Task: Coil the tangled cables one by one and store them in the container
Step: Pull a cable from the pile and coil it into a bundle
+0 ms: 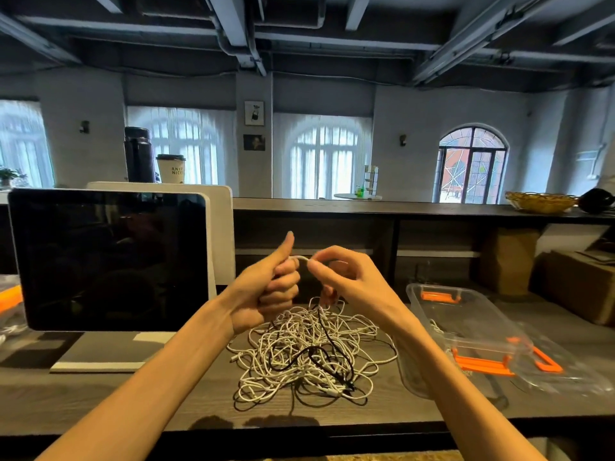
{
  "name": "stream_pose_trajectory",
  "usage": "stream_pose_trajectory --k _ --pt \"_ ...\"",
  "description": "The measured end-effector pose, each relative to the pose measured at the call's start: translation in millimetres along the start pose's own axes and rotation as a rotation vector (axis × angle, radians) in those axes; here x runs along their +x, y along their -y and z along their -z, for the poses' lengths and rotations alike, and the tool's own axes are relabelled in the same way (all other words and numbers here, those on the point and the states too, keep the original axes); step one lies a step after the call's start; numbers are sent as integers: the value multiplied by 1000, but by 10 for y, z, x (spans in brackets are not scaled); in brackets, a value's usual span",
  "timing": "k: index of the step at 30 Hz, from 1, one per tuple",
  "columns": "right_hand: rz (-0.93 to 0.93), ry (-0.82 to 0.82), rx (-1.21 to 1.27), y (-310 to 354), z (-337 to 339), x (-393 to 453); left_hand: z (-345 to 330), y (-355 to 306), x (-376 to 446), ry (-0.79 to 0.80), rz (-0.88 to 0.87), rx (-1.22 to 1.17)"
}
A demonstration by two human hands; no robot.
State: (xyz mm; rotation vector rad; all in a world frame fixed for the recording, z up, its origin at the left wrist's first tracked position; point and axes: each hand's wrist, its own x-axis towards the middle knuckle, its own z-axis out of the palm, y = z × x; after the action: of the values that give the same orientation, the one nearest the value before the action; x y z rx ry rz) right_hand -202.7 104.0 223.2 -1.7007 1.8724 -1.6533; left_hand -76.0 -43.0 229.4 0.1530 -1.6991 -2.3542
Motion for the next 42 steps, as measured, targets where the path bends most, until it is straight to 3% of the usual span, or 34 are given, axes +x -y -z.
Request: stream_pose_trajectory --k 4,9,13,20,23,26,29,32,36,42 --pt "3 -141 32 -116 -49 -46 30 -22 17 13 -22 -163" --pt "165 -293 -6 -30 -211 -76 -88 58 -19 -19 -51 61" --pt "214 -283 -194 -19 -329 -35 -183 90 11 -141 -178 239" --pt "238 -204 -422 -24 -361 -101 -167 181 76 -233 -265 336" --pt "214 -162 -283 -43 -394 -144 -175 120 99 -305 -319 227" --pt "90 -187 -45 -68 -437 -252 -122 -23 119 -284 -377 -98" --pt "69 -215 -70 -185 -423 -284 -115 -119 103 -262 -391 -358" --pt "225 -217 -336 -233 -423 -249 -103 -140 119 -352 -392 -242" --pt "413 -115 -671 -134 -431 -213 -69 -164 145 -311 -364 116" --pt "536 -42 -781 19 -517 -120 -130 -127 94 -184 -255 338"
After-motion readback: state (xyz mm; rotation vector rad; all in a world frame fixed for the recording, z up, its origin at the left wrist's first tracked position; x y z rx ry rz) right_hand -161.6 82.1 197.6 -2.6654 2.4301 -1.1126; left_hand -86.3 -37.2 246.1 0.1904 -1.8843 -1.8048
